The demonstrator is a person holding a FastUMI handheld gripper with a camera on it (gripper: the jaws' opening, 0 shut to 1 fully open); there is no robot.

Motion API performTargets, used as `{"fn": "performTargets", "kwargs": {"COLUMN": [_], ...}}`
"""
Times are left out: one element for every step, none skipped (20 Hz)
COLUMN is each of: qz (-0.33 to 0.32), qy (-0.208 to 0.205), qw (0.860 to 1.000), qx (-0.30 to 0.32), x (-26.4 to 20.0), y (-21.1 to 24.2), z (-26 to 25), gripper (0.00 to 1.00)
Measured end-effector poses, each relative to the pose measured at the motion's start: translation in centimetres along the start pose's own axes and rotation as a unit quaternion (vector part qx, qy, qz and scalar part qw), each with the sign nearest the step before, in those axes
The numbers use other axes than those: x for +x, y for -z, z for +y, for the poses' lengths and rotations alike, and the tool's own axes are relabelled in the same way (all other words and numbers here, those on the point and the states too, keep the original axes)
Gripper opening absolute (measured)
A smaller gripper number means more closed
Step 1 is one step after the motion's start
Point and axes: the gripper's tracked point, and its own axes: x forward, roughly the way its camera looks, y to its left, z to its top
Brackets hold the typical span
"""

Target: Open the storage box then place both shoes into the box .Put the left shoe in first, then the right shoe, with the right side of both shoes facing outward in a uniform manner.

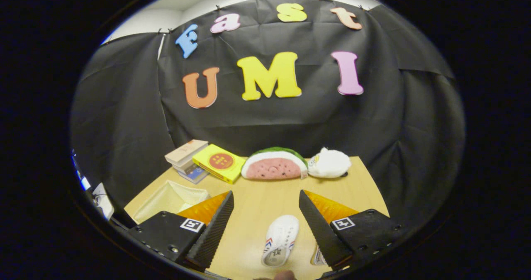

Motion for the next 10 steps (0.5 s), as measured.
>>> {"fn": "performTargets", "kwargs": {"qz": [0.026, 0.045, 0.067, 0.088, 0.102, 0.118, 0.134, 0.149, 0.165, 0.181], "qy": [0.001, 0.000, 0.001, 0.001, 0.001, 0.001, 0.000, 0.000, 0.000, 0.001], "qw": [1.000, 0.999, 0.998, 0.996, 0.995, 0.993, 0.991, 0.988, 0.986, 0.983], "qx": [0.003, 0.009, 0.013, 0.016, 0.017, 0.018, 0.023, 0.028, 0.035, 0.042], "x": [0.9, 1.6, 2.3, 3.1, 3.8, 4.6, 5.4, 6.0, 6.6, 7.2], "y": [2.1, 3.7, 5.5, 7.3, 8.5, 9.8, 11.2, 12.3, 13.5, 14.7], "z": [-0.7, -1.2, -1.8, -2.3, -2.8, -3.2, -3.5, -3.9, -4.2, -4.7], "gripper": [0.95, 0.96, 0.96, 0.96, 0.96, 0.96, 0.96, 0.96, 0.96, 0.96]}}
